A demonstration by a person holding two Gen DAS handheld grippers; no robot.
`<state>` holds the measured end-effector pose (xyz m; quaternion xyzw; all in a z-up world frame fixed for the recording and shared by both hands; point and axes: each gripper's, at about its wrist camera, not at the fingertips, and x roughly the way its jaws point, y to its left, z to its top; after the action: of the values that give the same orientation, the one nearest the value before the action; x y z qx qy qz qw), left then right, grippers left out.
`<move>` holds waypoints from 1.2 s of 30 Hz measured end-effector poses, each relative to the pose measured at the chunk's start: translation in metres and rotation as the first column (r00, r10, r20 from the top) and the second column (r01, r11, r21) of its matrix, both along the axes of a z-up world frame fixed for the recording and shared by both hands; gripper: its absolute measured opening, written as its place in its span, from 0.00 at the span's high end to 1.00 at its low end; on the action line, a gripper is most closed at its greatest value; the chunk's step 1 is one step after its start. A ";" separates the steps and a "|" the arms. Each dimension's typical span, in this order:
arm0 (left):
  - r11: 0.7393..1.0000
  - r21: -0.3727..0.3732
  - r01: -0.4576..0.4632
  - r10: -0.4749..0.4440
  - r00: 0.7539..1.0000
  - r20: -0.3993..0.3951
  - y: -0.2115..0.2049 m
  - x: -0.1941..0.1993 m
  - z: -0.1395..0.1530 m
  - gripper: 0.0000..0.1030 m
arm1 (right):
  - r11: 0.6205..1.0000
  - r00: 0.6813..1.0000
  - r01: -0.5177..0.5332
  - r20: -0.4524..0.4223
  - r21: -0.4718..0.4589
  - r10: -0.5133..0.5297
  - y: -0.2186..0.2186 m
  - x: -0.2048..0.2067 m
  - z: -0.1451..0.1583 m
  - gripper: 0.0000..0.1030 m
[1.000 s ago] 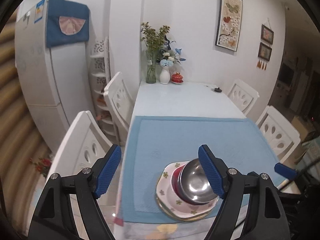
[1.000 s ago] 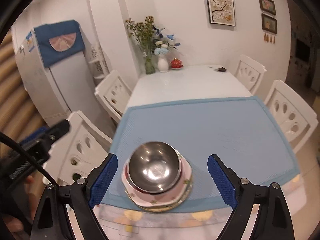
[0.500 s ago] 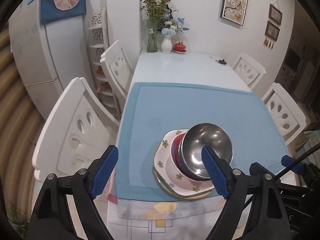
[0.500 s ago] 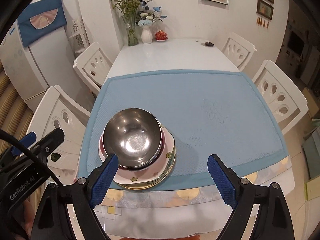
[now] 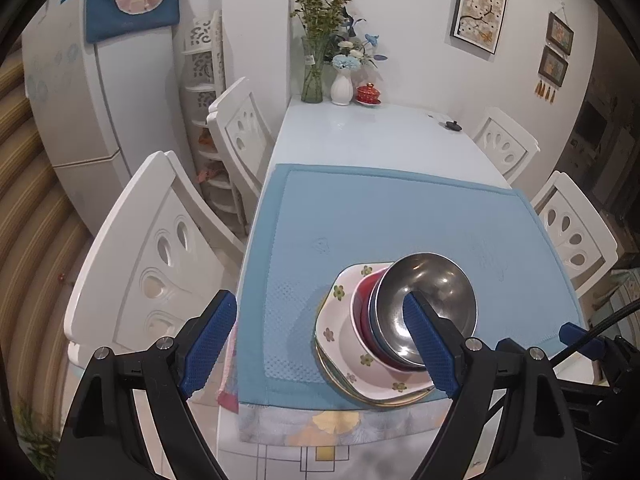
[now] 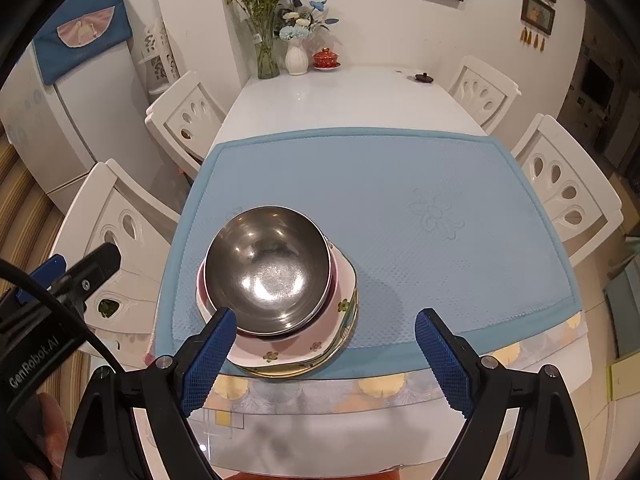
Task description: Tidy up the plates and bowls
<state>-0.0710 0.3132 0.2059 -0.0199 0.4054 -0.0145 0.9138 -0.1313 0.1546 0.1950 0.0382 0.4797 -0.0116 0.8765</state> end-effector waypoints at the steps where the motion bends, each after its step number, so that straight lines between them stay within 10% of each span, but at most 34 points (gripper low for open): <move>1: 1.000 0.001 0.001 -0.001 1.000 0.000 0.000 0.001 0.000 0.18 | 1.000 1.000 -0.001 -0.004 0.000 0.001 0.001 0.001 -0.001 0.13; 36: 1.000 0.025 0.010 -0.011 0.999 0.050 -0.008 -0.008 0.019 0.17 | 0.998 1.000 -0.003 0.009 -0.062 0.004 0.010 -0.005 0.003 0.13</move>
<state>-0.0786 0.3050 0.2253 -0.0059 0.3828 -0.0148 0.9237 -0.1365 0.1650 0.1984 0.0104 0.4752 -0.0247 0.8795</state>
